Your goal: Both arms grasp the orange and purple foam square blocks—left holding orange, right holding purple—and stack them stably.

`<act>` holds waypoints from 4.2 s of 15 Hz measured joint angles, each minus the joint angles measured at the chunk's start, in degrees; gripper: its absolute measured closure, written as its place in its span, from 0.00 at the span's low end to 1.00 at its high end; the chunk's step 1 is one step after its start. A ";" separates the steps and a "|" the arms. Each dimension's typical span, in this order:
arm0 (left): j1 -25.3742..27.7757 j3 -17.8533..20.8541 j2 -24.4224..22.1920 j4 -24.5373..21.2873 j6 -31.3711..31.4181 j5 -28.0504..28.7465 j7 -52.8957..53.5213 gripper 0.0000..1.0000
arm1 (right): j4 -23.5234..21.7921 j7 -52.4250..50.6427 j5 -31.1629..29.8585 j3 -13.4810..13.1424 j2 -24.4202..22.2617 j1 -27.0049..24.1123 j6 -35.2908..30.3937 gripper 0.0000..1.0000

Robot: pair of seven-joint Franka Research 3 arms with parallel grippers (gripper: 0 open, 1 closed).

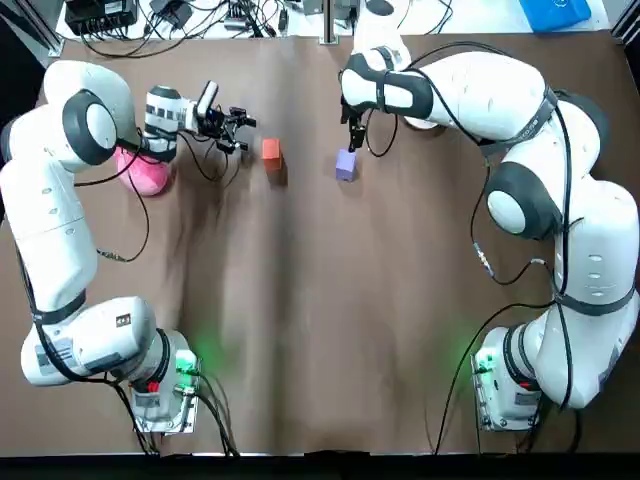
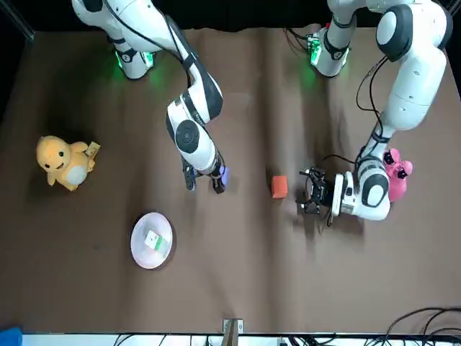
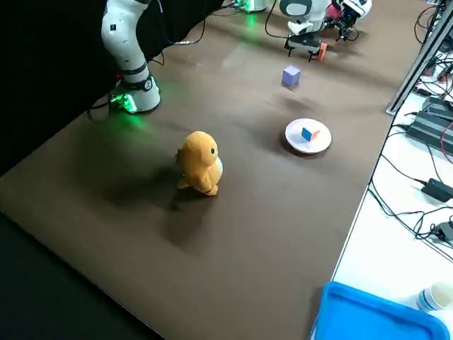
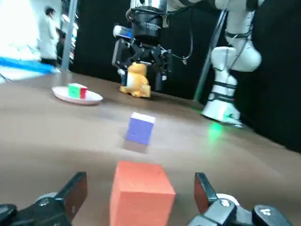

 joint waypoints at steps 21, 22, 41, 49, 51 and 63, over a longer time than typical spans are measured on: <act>-0.31 -5.13 -4.12 -12.08 13.67 -10.60 17.45 0.00 | -1.37 20.53 0.01 0.06 5.31 1.54 4.82 0.00; -0.31 -5.13 -4.10 -12.23 13.68 -10.60 17.57 0.00 | -1.37 21.22 0.01 0.06 5.37 1.63 4.83 0.00; -3.16 -5.20 0.40 -10.78 18.16 -13.27 22.63 0.11 | -1.84 22.02 -2.00 -0.33 6.69 2.93 5.47 0.40; -5.85 -6.35 0.48 -9.54 19.65 -15.32 22.55 0.40 | 0.02 22.49 -1.95 -0.92 6.45 2.03 5.48 0.40; -7.50 -7.53 0.47 -9.03 19.67 -17.79 22.55 0.40 | 0.39 23.16 -1.95 -0.98 6.40 1.81 5.42 0.40; -23.07 -7.68 3.27 -2.82 28.20 -28.40 22.74 0.40 | 12.39 23.44 -2.79 -1.58 5.28 -0.74 -13.38 0.40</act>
